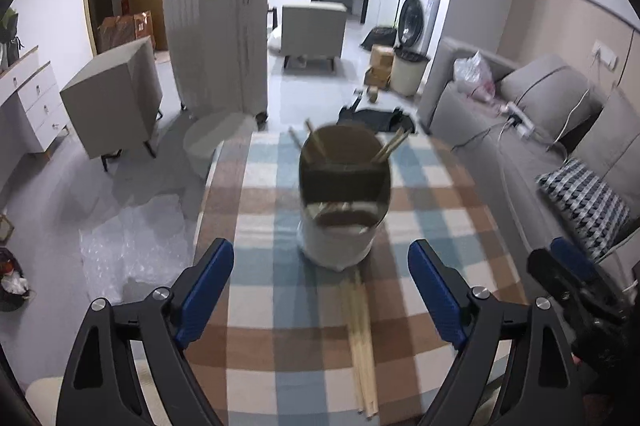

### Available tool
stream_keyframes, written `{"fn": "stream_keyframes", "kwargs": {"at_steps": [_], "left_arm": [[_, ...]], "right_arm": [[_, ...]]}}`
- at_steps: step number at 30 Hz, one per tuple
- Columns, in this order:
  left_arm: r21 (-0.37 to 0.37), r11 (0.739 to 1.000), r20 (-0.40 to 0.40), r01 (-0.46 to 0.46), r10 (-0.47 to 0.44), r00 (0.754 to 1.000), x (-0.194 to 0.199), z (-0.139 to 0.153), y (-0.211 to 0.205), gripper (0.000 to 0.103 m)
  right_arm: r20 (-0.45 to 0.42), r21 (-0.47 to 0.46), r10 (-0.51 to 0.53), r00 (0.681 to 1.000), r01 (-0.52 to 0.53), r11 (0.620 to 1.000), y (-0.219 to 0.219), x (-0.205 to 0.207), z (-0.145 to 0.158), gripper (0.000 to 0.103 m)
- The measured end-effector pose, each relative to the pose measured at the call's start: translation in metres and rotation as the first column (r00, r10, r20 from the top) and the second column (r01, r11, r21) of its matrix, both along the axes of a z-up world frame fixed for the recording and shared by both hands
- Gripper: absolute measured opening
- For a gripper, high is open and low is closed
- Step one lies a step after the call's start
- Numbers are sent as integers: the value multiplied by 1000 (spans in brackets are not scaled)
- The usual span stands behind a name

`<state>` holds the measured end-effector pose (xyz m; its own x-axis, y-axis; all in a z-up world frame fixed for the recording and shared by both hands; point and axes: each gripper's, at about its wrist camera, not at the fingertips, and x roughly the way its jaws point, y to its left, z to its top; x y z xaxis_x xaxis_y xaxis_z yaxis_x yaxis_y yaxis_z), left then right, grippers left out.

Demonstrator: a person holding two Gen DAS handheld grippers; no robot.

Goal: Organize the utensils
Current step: 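Withdraw both tools from the holder back toward the chopstick bundle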

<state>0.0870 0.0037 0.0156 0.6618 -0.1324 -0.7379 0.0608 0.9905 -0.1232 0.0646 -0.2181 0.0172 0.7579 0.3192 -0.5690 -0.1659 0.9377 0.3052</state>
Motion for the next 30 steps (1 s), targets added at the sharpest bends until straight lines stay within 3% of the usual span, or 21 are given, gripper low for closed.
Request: {"fn": "stream_keyframes", "kwargs": {"at_steps": [6, 14, 17, 21, 30], "left_arm": [[-15, 998, -40, -54, 54, 998, -3, -30, 12, 86], [-26, 997, -151, -70, 65, 986, 10, -68, 20, 86], [-33, 996, -168, -83, 76, 983, 14, -72, 26, 86], [-53, 993, -212, -104, 91, 973, 22, -81, 35, 86], [-94, 983, -314, -157, 120, 942, 33, -102, 59, 86]], "right_arm": [[-121, 14, 17, 992, -16, 1000, 3, 6, -31, 91], [-327, 0, 52, 944, -55, 998, 20, 25, -81, 88], [-381, -5, 59, 923, -66, 998, 27, 35, -97, 76], [-462, -25, 77, 884, -100, 995, 40, 46, -124, 51], [-585, -50, 104, 804, -164, 985, 71, 75, -166, 33]]}}
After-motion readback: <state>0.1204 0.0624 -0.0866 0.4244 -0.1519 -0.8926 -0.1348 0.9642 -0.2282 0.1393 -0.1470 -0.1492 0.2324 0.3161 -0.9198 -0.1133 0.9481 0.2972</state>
